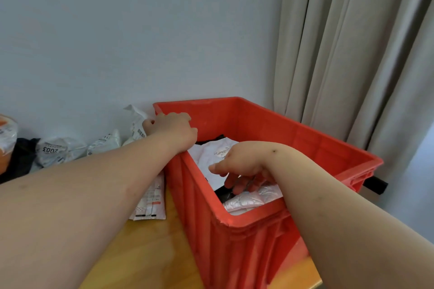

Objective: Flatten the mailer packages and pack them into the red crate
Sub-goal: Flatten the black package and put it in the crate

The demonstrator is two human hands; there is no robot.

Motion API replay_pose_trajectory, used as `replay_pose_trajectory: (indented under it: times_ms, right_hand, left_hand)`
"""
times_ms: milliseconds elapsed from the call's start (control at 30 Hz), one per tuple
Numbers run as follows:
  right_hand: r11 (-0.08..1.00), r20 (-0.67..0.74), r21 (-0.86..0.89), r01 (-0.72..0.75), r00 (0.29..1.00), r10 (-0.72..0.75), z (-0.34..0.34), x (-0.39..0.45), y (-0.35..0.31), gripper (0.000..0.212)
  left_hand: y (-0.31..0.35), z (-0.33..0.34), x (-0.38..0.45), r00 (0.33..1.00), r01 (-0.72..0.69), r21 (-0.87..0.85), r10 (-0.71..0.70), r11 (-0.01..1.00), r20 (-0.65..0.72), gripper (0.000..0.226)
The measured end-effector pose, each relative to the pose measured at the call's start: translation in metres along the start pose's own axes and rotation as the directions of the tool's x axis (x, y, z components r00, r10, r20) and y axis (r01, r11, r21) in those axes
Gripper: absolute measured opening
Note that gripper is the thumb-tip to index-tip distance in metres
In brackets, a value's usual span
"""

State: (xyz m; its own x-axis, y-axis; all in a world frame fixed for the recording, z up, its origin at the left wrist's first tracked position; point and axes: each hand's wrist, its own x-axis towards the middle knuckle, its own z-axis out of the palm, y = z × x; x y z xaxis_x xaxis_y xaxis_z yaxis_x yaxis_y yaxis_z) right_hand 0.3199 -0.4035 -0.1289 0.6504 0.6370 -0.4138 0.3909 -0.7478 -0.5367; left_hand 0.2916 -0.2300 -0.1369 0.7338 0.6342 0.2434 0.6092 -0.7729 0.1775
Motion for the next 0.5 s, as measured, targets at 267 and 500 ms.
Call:
replay_pose_trajectory:
  times_ms: [267,500]
  right_hand:
    - [0.954,-0.335,-0.115,0.278,0.893,-0.301,0.020,-0.014,-0.061,0.039]
    - [0.834,-0.498,-0.391,0.389,0.673,-0.547,0.078,-0.017,-0.112,0.028]
  left_hand:
    - [-0.068,-0.004,-0.034,0.993,0.107,-0.186,-0.115,0.977,-0.034,0.043]
    - [-0.160,0.007,-0.067,0.973,0.226,-0.202,-0.213,0.953,0.086,0.052]
